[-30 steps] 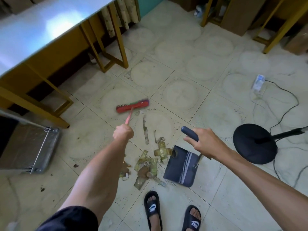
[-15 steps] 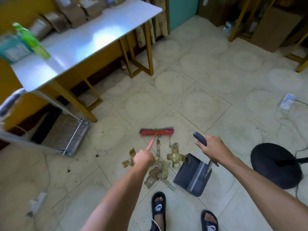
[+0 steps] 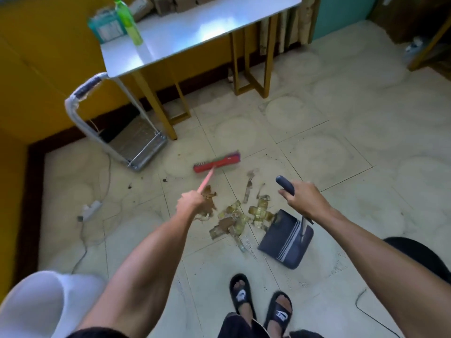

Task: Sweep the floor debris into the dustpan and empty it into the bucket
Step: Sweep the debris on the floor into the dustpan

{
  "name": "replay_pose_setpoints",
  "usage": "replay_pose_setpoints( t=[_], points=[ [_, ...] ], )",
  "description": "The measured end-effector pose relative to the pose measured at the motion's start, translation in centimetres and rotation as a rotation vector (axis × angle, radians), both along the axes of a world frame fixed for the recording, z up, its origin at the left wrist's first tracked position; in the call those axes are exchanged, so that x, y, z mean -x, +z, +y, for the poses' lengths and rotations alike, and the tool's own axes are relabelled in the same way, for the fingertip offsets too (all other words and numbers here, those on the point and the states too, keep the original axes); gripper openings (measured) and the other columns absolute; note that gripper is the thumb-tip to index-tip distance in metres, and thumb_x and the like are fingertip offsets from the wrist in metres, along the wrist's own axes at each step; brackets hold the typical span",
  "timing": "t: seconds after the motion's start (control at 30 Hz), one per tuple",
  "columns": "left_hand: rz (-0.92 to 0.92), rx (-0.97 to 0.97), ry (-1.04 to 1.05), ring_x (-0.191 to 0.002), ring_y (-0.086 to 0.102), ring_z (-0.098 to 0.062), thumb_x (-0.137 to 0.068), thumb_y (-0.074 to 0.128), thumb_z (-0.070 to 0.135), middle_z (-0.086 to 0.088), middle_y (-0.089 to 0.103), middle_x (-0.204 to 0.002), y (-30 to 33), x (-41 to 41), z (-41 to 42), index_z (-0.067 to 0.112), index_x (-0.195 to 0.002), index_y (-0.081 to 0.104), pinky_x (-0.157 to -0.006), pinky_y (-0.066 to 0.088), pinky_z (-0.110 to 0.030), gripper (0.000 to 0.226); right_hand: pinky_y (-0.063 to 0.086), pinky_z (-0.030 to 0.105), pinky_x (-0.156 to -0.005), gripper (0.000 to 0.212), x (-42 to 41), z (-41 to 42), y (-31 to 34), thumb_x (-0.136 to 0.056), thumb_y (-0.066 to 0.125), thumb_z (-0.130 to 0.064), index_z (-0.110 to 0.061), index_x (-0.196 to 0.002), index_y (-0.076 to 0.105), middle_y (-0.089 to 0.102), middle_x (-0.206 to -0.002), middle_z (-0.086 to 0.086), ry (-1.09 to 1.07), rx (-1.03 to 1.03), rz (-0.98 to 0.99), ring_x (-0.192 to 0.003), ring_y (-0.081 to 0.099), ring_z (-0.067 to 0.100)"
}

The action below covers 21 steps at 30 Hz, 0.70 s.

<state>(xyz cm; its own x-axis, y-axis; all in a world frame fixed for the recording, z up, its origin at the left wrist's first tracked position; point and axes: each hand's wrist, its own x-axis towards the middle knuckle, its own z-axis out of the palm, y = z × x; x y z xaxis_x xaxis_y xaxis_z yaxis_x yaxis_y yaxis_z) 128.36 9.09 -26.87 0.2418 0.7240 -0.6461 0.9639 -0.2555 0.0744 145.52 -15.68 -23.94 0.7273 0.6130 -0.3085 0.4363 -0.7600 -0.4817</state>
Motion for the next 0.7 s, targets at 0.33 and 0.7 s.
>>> replay_pose_setpoints(
  t=[0.33,0.7],
  points=[
    [0.083,0.046,0.130,-0.047,0.041,-0.007,-0.097,0.049,0.005,-0.015,0.061,-0.111,-7.1,3.2,1.5,0.006,-0.145,0.034,-0.040,0.041,-0.015,0.051,0.045,0.034,-0.058,0.031,-1.9,-0.4,-2.5,-0.090,0.063,-0.037,-0.011,-0.075,0.055,0.058,-0.067,0.009,0.040,0.011,-0.010,-0.064,0.059,0.028],
    [0.136,0.289,0.329,-0.048,0.035,-0.006,-0.099,0.048,0.019,-0.002,0.048,-0.085,-4.7,4.9,-10.6,0.004,-0.132,0.044,-0.032,0.030,-0.015,0.036,0.045,0.032,-0.050,0.029,-3.4,-2.6,-3.9,-0.090,0.062,-0.039,-0.014,-0.074,0.059,0.060,-0.061,0.008,0.073,-0.020,0.068,-0.054,0.058,0.022]
  ],
)
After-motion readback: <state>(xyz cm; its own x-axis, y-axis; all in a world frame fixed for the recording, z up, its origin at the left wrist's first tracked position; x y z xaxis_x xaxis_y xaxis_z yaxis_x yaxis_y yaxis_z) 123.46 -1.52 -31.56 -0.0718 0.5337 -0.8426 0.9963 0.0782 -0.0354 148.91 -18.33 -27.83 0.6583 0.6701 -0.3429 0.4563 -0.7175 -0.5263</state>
